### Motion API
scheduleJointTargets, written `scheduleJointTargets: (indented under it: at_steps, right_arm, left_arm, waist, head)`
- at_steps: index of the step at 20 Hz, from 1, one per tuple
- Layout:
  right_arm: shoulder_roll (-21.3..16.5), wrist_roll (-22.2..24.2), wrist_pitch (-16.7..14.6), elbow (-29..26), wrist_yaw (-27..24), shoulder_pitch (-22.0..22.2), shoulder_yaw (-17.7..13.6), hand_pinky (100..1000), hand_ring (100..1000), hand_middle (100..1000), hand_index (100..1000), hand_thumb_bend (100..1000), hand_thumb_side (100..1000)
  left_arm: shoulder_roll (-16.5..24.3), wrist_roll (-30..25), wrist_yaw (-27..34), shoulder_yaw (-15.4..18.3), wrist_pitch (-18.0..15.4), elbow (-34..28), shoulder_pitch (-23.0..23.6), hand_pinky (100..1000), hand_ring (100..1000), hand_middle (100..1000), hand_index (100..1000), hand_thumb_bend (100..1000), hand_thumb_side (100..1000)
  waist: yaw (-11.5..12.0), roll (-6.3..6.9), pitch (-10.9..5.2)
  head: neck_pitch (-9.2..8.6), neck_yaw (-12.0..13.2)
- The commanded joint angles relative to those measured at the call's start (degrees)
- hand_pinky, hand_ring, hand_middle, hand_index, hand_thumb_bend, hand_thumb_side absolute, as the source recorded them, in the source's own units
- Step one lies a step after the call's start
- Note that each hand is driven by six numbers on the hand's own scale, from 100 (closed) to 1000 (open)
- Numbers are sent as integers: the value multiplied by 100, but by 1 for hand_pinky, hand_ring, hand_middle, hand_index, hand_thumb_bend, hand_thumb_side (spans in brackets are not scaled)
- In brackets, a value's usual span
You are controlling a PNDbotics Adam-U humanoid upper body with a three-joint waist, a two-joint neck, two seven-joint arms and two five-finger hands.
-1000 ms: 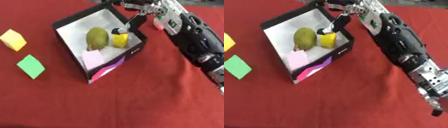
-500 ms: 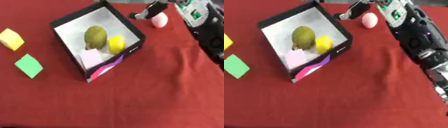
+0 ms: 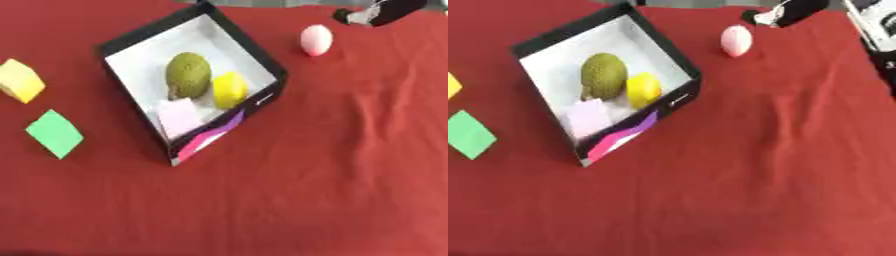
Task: Pick up objects on the table and place them in the box.
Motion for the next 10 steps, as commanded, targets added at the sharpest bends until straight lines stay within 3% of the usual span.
scheduleJointTargets:
  at_steps: [1, 4, 7, 10]
  right_arm:
    - [-440, -4, -284, -20, 26, 107, -197, 910, 898, 865, 959, 406, 318]
    - [-489, -19, -441, 51, 124, 210, -222, 910, 899, 865, 965, 405, 325]
    - [-498, -26, -514, 130, 220, 224, -210, 911, 901, 867, 967, 410, 402]
    - [-468, 13, -542, 239, 263, 224, -213, 913, 899, 865, 971, 400, 389]
  left_arm:
    - [231, -22, -33, 76, 41, -94, -29, 726, 877, 698, 741, 100, 590]
    - [244, -44, -32, 72, 54, -94, -34, 725, 879, 699, 742, 100, 593]
    - [252, -71, -30, 69, 70, -94, -66, 725, 879, 699, 742, 100, 595]
    - [264, -89, -24, 68, 76, -94, -111, 724, 880, 699, 742, 100, 599]
  waist:
    - [-4, 34, -76]
    - [16, 36, -38]
    - [60, 10, 23]
    - [123, -39, 100]
  head:
    - [-92, 1]
    - [-126, -54]
    - [-191, -106]
    - [-274, -135]
